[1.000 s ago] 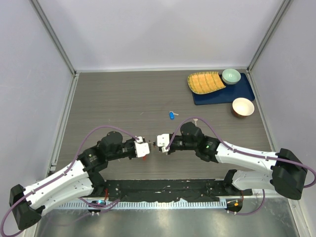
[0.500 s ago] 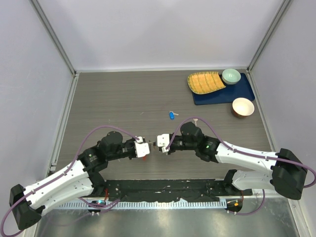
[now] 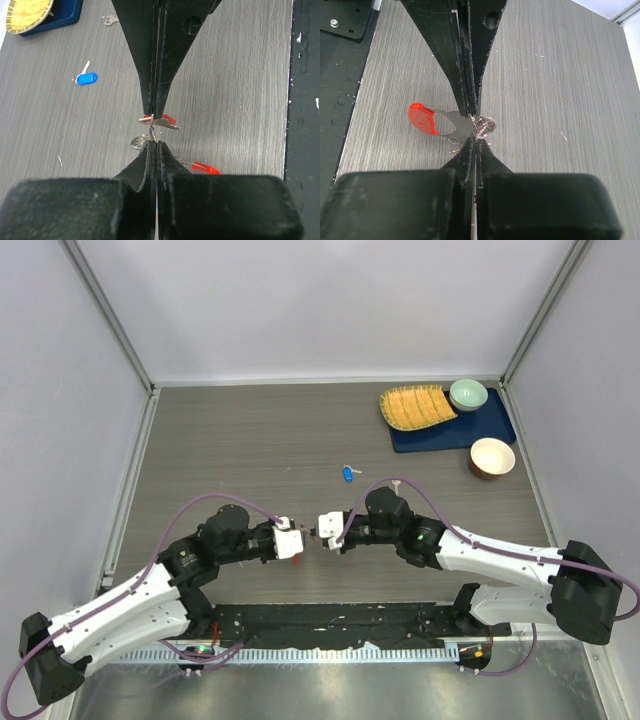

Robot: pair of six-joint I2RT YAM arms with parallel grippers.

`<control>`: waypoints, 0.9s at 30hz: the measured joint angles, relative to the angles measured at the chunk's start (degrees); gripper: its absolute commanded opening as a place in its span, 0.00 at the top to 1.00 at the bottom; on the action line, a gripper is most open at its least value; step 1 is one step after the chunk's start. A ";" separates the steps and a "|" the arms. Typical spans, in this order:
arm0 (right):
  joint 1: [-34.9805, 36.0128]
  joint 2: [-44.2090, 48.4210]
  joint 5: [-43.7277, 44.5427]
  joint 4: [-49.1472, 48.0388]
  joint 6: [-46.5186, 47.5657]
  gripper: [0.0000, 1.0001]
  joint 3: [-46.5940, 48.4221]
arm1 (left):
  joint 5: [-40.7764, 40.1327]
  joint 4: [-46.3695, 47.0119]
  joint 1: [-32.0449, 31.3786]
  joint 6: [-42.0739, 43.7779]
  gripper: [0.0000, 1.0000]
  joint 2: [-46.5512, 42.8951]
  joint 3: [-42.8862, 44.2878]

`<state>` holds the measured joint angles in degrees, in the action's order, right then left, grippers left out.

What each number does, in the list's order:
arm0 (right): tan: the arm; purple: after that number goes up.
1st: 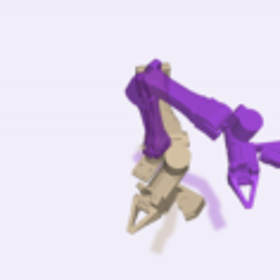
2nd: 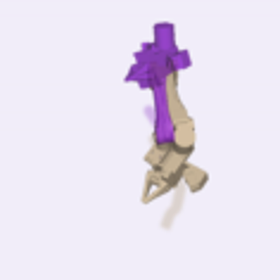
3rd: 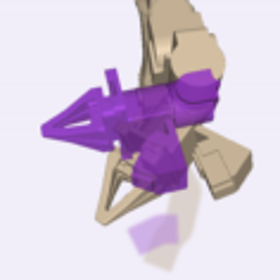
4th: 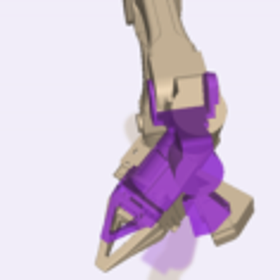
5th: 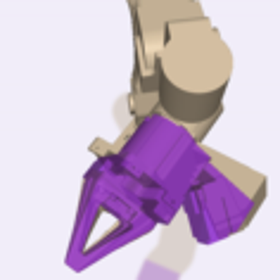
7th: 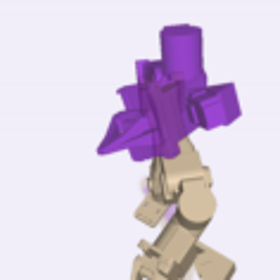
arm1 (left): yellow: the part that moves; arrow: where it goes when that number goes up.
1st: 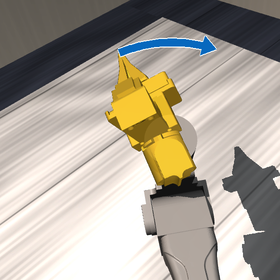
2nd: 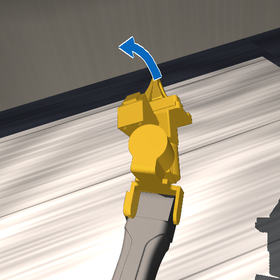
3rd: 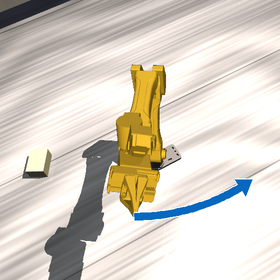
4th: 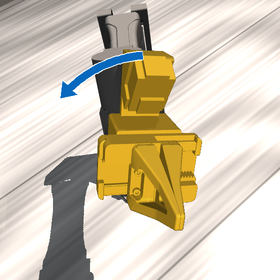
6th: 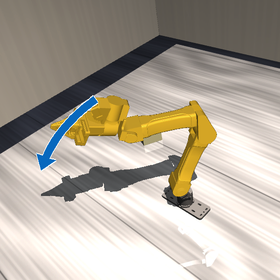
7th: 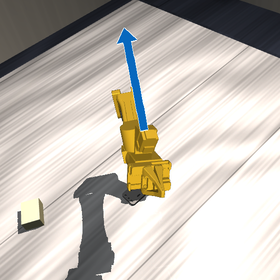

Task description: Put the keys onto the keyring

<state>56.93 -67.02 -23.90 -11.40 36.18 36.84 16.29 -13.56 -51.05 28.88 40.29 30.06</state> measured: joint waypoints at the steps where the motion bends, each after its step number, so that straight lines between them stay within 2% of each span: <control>1: 0.00 0.00 -0.09 0.04 0.09 0.99 0.00 | 0.22 -0.20 0.00 0.07 1.00 0.11 0.11; 27: 1.11 -0.09 -1.33 2.01 3.45 0.99 0.37 | 2.21 -2.19 0.00 0.07 1.00 3.45 2.69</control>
<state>58.04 -67.11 -25.23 -9.39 39.64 37.21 18.50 -15.75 -51.05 28.95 43.75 32.75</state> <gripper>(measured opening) 0.014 0.010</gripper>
